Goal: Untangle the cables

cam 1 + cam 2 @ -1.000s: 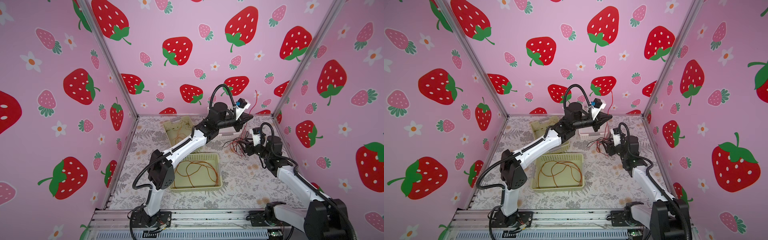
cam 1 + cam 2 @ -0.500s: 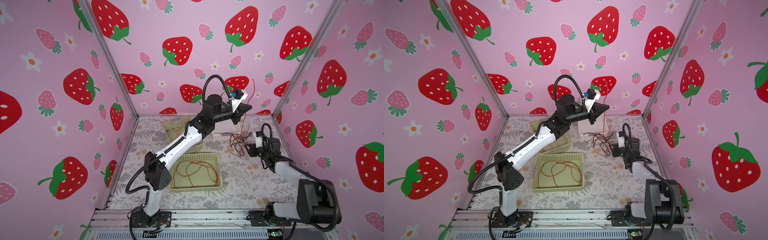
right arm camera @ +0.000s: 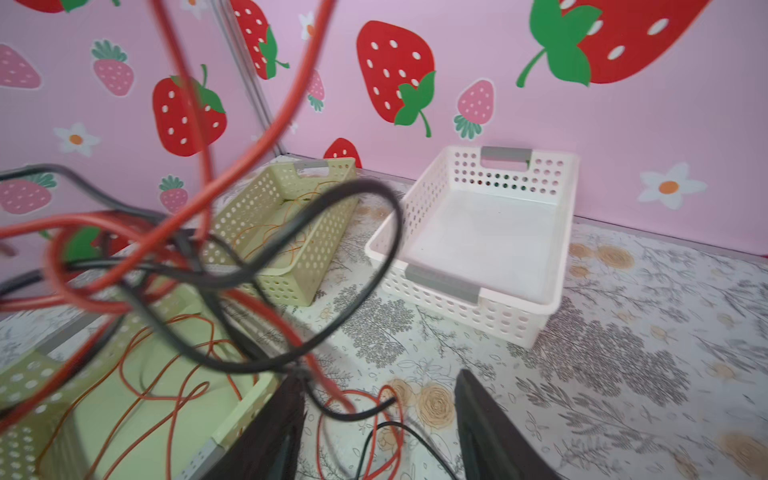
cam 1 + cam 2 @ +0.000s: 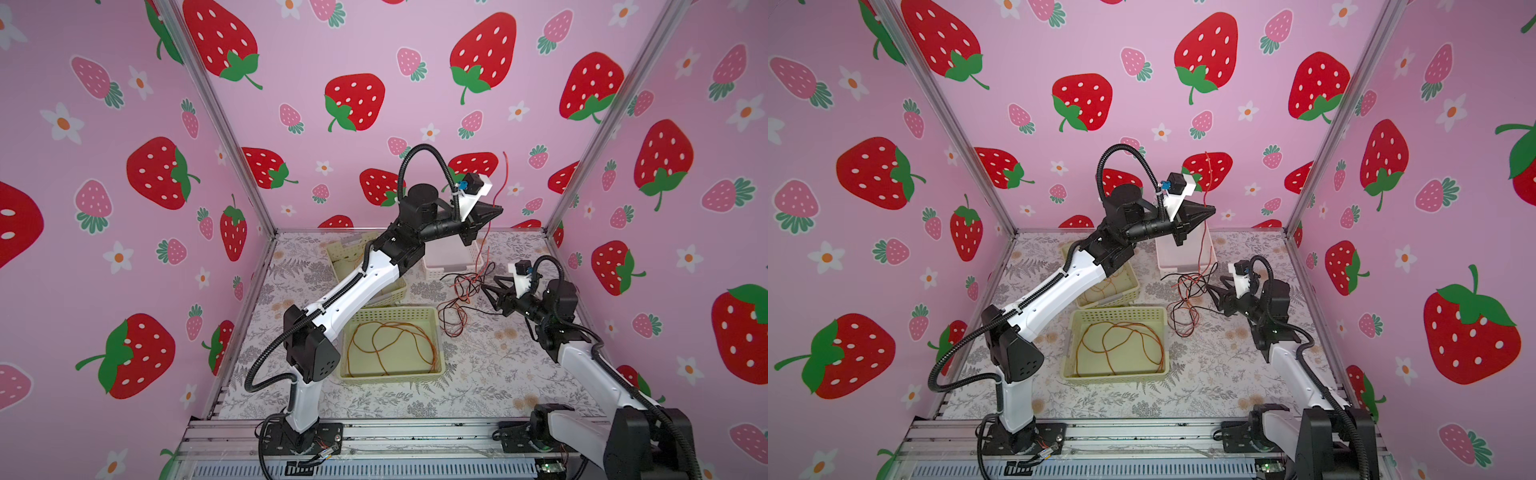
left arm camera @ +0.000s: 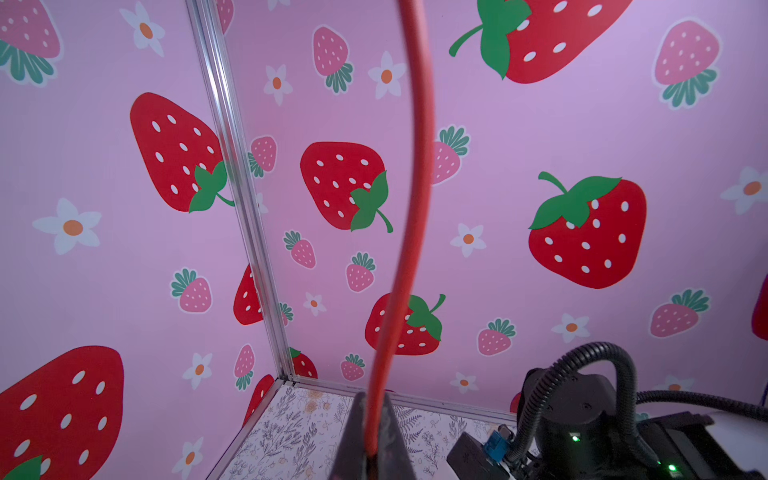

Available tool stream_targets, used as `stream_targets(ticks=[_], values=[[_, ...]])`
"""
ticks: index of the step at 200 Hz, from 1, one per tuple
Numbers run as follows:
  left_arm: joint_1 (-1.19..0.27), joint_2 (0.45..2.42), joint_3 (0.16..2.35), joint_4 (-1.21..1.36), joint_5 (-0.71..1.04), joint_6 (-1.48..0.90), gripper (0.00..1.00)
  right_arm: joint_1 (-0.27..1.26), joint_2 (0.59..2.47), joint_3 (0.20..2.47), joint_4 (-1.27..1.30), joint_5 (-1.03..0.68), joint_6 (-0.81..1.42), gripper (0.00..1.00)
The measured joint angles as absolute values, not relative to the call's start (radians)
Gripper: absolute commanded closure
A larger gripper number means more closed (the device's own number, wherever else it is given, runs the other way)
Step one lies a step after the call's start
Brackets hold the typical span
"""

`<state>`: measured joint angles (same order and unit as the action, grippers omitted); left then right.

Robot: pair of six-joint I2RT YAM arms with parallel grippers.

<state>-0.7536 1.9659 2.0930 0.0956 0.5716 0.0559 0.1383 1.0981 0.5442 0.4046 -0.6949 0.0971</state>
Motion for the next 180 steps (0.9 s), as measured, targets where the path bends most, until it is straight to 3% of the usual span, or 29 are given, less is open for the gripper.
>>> stream_targets(ticks=[45,76,118,135,180], values=[[-0.754,1.966,2.093,0.091,0.602,0.060,1.00,0.171,1.098,0.544,0.442,-0.735,0.085,0.46],[-0.754,1.966,2.093,0.083,0.611,0.071,1.00,0.175,1.098,0.544,0.448,-0.668,0.081,0.53],[-0.754,1.966,2.093,0.070,0.614,0.075,1.00,0.175,1.078,0.544,0.457,-0.577,0.091,0.53],[-0.754,1.966,2.093,0.070,0.618,0.072,1.00,0.182,1.070,0.547,0.470,-0.576,0.086,0.59],[-0.754,1.966,2.093,0.071,0.622,0.063,1.00,0.234,1.113,0.577,0.464,-0.590,0.055,0.87]])
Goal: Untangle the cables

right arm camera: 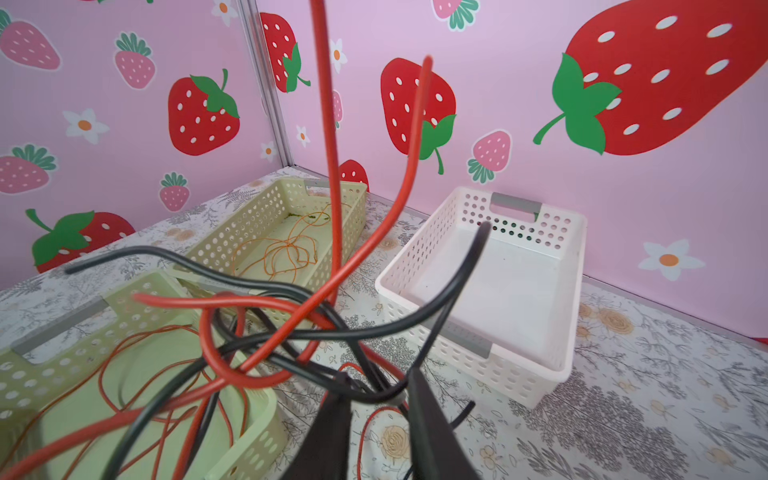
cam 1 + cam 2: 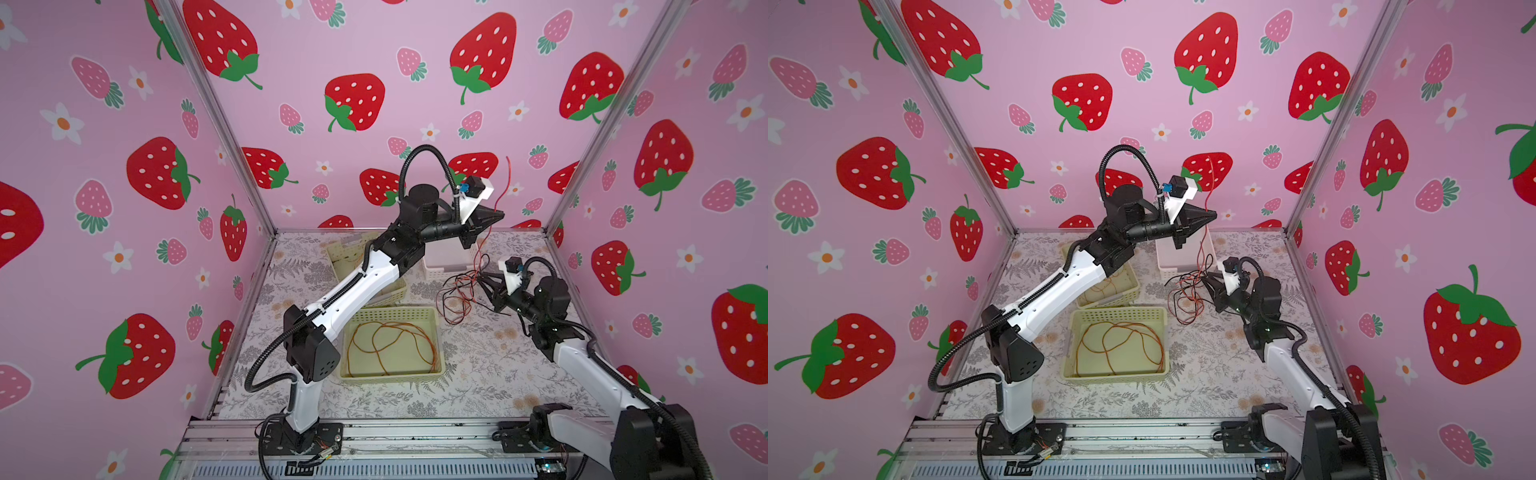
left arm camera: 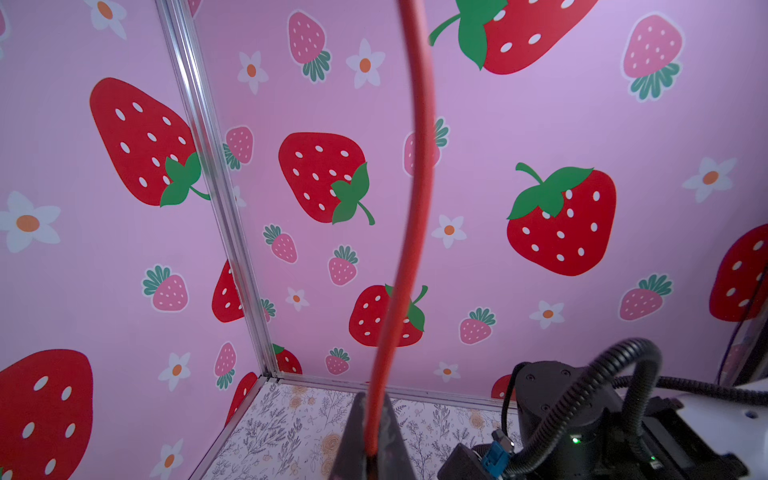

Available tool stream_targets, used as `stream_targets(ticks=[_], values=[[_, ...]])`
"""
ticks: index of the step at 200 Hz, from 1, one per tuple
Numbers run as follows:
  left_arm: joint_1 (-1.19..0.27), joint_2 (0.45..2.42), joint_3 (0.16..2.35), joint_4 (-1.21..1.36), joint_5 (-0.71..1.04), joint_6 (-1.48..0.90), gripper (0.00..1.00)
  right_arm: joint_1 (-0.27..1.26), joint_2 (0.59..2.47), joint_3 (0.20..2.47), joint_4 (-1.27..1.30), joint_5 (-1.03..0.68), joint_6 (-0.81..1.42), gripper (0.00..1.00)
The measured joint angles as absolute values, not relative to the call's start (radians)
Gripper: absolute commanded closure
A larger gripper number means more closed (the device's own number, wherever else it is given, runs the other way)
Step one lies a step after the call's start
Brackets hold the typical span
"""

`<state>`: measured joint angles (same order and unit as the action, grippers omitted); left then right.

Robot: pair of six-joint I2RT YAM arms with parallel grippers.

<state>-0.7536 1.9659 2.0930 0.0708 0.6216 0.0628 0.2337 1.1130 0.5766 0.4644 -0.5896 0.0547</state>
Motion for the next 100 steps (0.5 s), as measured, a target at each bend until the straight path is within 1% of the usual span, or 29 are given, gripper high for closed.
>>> stream_targets(ticks=[26,57,79,84,93,100], values=[[-0.753,1.966,2.093,0.070,0.620,0.064,1.00,0.242,1.112,0.580,0.463,-0.573,0.048,1.00],[-0.746,1.960,2.086,0.070,0.616,0.065,1.00,0.240,1.090,0.579,0.462,-0.527,0.049,1.00],[-0.735,1.952,2.083,0.070,0.613,0.064,1.00,0.223,1.070,0.562,0.482,-0.525,0.080,1.00],[-0.731,1.949,2.082,0.070,0.612,0.064,1.00,0.216,1.064,0.552,0.492,-0.526,0.093,0.93],[-0.725,1.942,2.075,0.070,0.612,0.064,1.00,0.204,1.055,0.529,0.513,-0.532,0.120,0.74],[-0.720,1.938,2.070,0.070,0.612,0.064,1.00,0.193,1.047,0.508,0.532,-0.540,0.145,0.66]])
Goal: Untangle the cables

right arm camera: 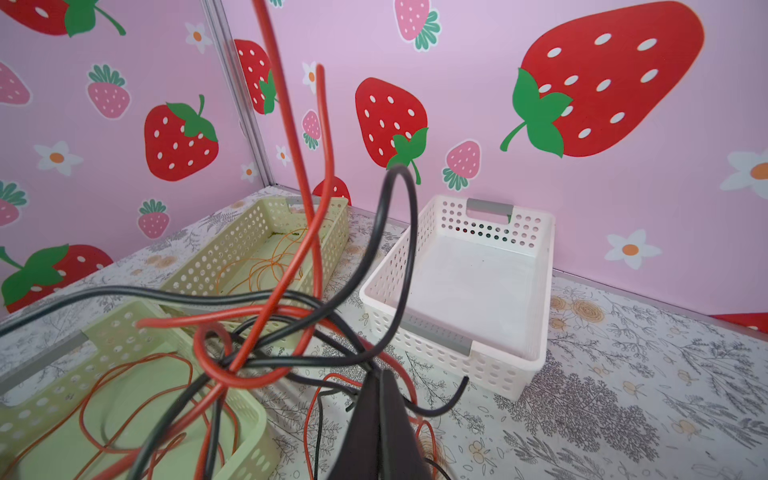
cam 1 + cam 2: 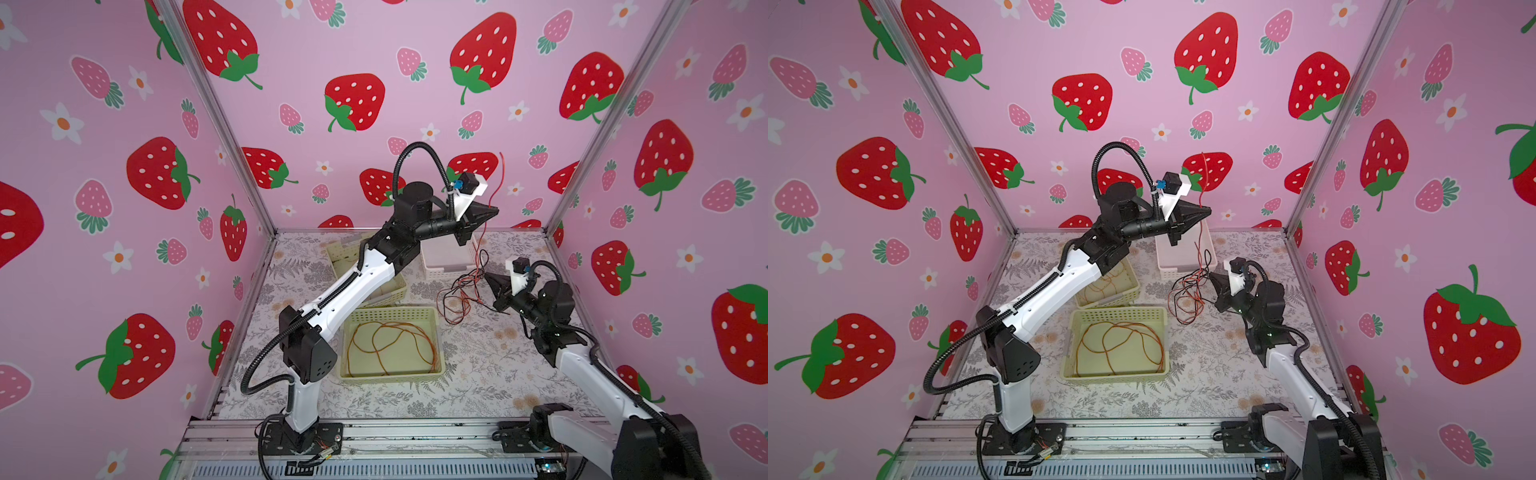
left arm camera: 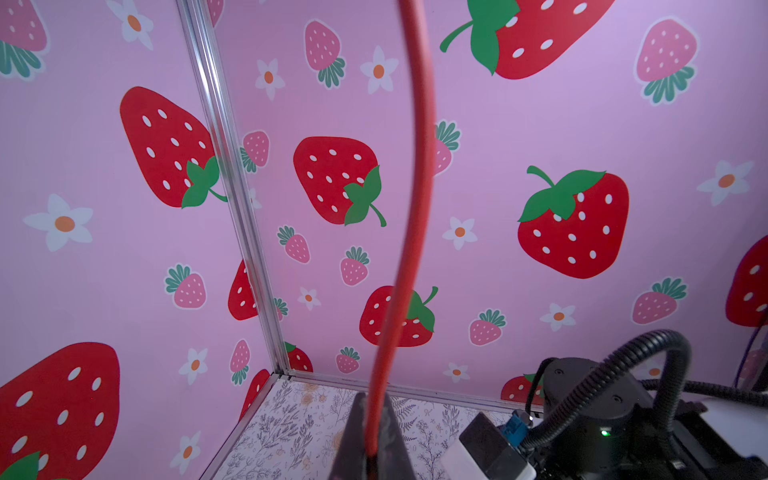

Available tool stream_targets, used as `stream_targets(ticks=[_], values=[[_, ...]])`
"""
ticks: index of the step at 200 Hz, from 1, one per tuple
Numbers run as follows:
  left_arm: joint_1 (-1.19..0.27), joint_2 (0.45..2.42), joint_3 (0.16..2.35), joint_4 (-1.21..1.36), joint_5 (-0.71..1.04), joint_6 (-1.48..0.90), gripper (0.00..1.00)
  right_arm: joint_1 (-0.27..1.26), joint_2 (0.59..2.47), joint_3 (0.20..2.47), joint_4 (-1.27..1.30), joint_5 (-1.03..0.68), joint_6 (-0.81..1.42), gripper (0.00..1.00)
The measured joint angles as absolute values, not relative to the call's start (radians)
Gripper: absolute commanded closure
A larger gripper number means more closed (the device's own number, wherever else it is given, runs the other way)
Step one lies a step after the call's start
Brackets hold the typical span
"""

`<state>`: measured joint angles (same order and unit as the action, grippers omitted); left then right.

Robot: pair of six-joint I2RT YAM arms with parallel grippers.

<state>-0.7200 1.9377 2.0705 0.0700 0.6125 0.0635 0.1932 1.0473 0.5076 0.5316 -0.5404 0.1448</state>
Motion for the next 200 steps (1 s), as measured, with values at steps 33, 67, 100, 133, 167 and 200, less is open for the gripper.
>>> stream_targets(ticks=[33,67,100,133,167,200], values=[[-0.707,1.936,2.065,0.071,0.614,0.059,1.00,0.158,1.039,0.440,0.631,-0.633,0.277,0.52],[-0.709,1.936,2.052,0.071,0.621,0.053,1.00,0.158,1.023,0.437,0.737,-0.694,0.411,0.51],[-0.711,1.936,2.049,0.076,0.622,0.052,1.00,0.158,1.035,0.471,0.793,-0.698,0.546,0.50],[-0.714,1.936,2.040,0.078,0.628,0.052,1.00,0.158,1.094,0.521,0.827,-0.690,0.650,0.51],[-0.722,1.936,2.039,0.078,0.630,0.053,1.00,0.166,1.172,0.588,0.805,-0.689,0.699,0.56],[-0.731,1.936,2.039,0.078,0.630,0.053,1.00,0.170,1.223,0.630,0.785,-0.682,0.714,0.60]])
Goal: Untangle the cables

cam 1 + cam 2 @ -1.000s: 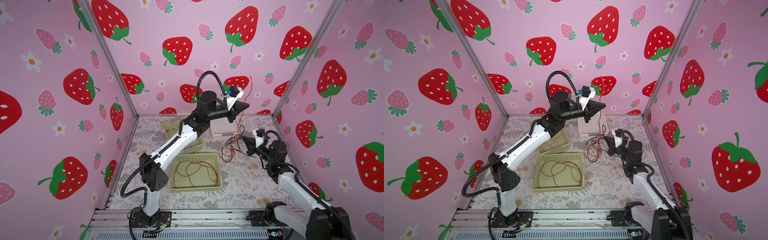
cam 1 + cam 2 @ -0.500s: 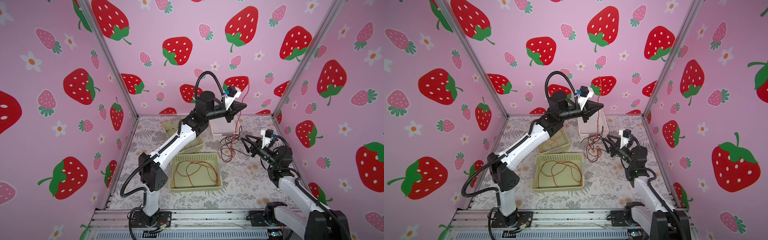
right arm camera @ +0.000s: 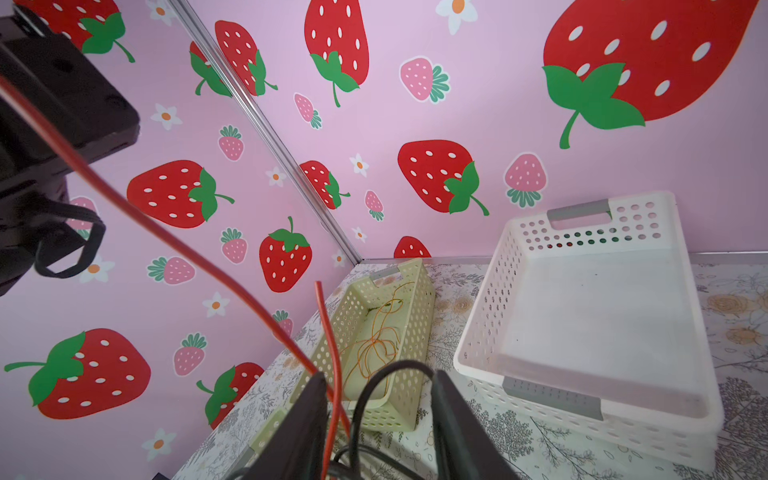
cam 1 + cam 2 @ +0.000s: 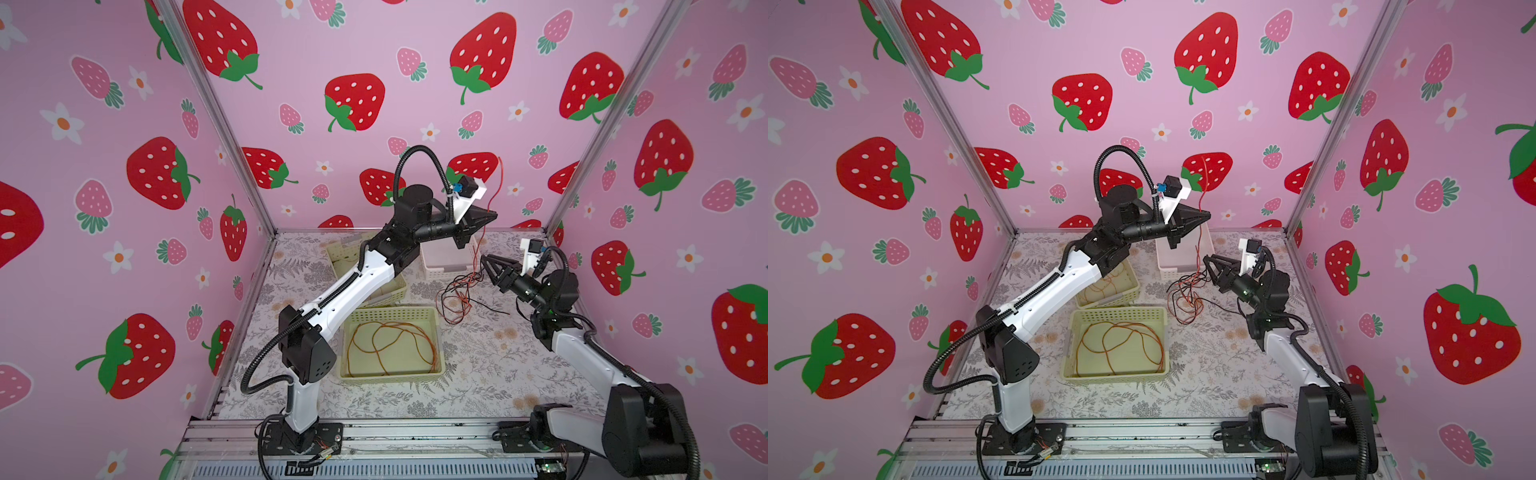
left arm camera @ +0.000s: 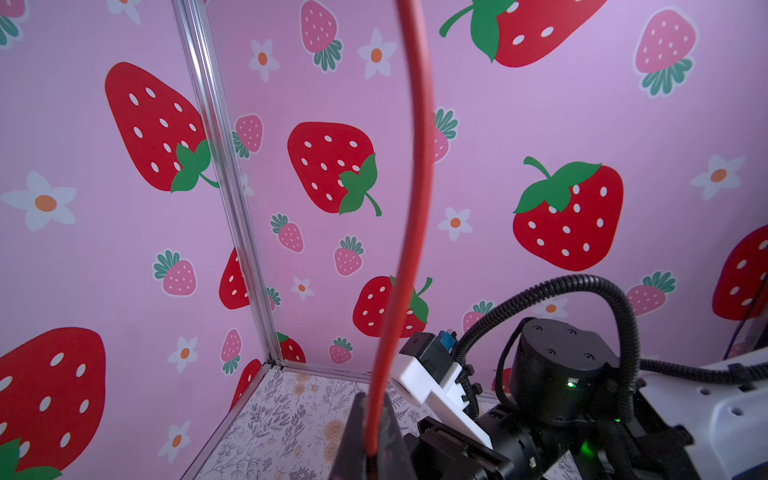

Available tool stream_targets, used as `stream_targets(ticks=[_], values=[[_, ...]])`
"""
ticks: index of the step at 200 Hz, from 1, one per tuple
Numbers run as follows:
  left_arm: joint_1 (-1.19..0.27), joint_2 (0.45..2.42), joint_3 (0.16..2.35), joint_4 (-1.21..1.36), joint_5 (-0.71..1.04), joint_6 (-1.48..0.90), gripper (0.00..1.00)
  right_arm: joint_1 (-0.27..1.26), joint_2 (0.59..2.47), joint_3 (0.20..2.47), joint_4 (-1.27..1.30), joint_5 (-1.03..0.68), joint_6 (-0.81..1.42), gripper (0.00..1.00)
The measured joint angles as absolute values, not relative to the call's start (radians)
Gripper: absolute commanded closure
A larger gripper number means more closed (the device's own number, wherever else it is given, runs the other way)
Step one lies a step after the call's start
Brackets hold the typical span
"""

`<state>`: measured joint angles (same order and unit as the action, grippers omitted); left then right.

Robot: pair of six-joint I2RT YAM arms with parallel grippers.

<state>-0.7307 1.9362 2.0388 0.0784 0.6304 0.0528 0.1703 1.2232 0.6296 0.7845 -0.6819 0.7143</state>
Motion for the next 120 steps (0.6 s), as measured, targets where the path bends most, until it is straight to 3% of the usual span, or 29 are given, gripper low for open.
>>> stream_targets(ticks=[28,47,60,120], values=[[-0.731,1.936,2.038,0.078,0.630,0.053,1.00,0.180,1.262,0.661,0.753,-0.685,0.717,0.72],[-0.731,1.936,2.038,0.078,0.629,0.056,1.00,0.182,1.286,0.683,0.720,-0.686,0.712,0.92],[-0.730,1.936,2.037,0.078,0.628,0.057,1.00,0.182,1.286,0.683,0.696,-0.680,0.710,1.00],[-0.668,1.881,1.942,0.094,0.591,0.059,1.00,0.069,1.248,0.636,0.558,-0.562,0.607,1.00]])
